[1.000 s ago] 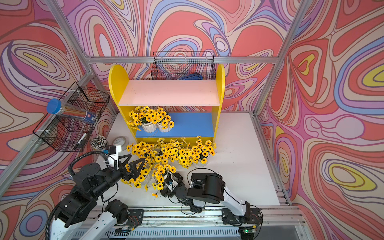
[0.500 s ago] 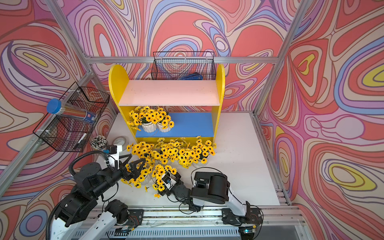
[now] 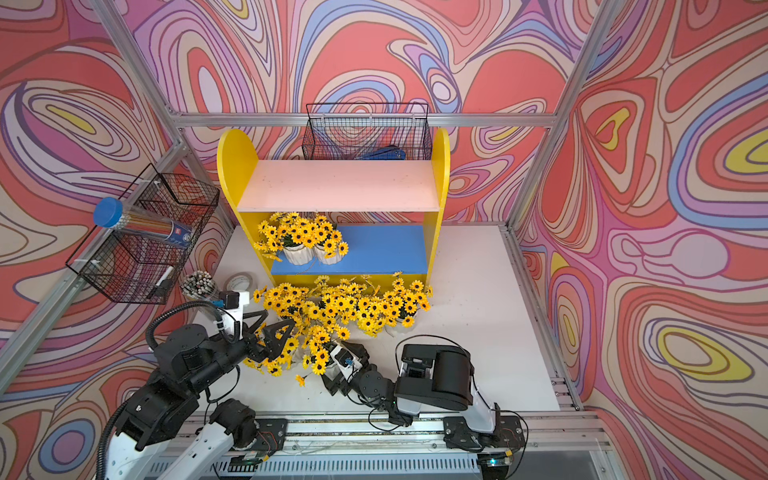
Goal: Take the sunflower pots off the shelves
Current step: Place the sunflower pot at the center of the board, then pick up the sunflower pot from the shelf.
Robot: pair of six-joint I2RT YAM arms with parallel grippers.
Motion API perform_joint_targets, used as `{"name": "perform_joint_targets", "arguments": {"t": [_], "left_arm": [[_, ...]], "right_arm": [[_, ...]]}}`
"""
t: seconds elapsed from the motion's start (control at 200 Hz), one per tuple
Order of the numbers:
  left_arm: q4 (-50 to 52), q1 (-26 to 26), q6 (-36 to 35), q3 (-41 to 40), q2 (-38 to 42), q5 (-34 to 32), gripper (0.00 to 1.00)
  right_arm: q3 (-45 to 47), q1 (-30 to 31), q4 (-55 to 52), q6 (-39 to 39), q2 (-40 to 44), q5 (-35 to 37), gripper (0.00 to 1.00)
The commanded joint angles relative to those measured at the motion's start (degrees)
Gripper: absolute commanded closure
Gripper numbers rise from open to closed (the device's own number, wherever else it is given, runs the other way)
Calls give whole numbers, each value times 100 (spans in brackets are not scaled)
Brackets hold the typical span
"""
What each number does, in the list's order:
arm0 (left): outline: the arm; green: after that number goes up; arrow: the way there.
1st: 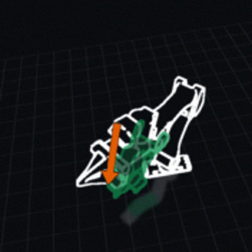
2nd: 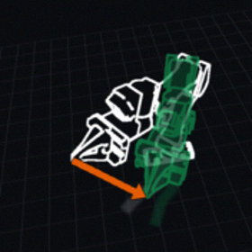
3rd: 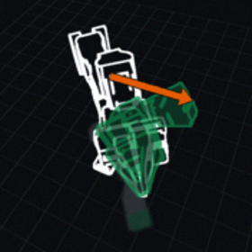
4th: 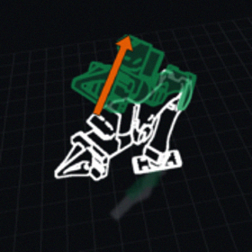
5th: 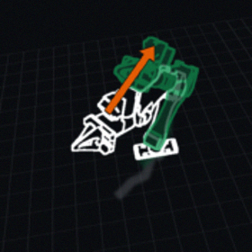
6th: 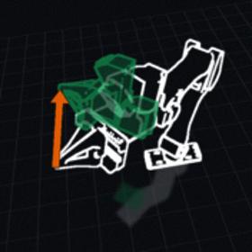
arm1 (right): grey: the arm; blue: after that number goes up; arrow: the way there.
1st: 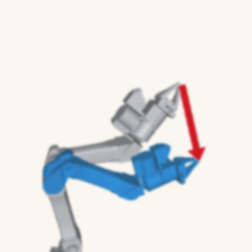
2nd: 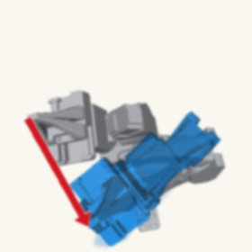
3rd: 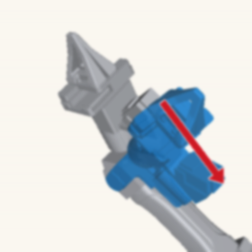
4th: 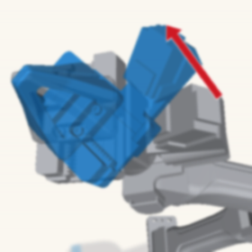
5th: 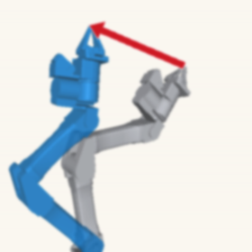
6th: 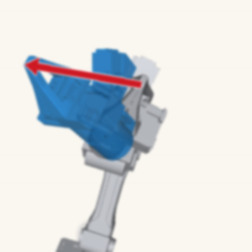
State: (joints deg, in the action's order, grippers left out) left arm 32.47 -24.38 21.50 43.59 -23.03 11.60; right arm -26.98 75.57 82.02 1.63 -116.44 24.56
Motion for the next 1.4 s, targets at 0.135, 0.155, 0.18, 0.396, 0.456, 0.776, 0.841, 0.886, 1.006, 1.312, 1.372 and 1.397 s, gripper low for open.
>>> {"name": "perform_joint_targets", "arguments": {"t": [0.135, 0.155, 0.18, 0.396, 0.456, 0.776, 0.841, 0.886, 1.006, 1.312, 1.372, 1.397], "left_arm": [[-148, -7, 116, -8, -12, 97, 0], [-152, -17, 118, -9, -16, 119, 0], [-160, -10, 126, -2, -19, 132, 0], [-7, -9, 20, 154, -91, -136, 0], [43, -19, -36, 175, -131, -288, 0], [521, -14, -222, 259, -166, -1932, 0], [526, -9, -280, 255, -204, -2088, 0], [517, -7, -311, 259, -215, -2205, 0], [393, -3, -465, 272, -299, -2347, 0], [145, 178, -550, 62, -299, -2008, 0], [123, 198, -520, 64, -308, -1915, 0], [103, 205, -500, 54, -308, -1876, 0]], "right_arm": [[356, 386, 93, 80, 334, 167, 2], [368, 411, 23, 67, 409, 179, 2], [389, 454, -65, 47, 492, 219, 2], [936, 946, -1098, 99, 1738, 1299, 2], [853, 986, -1974, 26, 2454, 1348, 3], [-881, -438, -5779, -14, 4781, 225, 8], [-1181, -899, -5934, -82, 4707, -106, 4], [-1525, -1135, -6174, -217, 4462, -203, 2], [-2358, -1526, -6359, -611, 3593, -357, 2], [-3213, -2689, -5196, -383, 1961, -1409, 2], [-3357, -2845, -4908, -370, 1641, -1473, 2], [-3430, -2934, -4828, -313, 1538, -1562, 2]]}}
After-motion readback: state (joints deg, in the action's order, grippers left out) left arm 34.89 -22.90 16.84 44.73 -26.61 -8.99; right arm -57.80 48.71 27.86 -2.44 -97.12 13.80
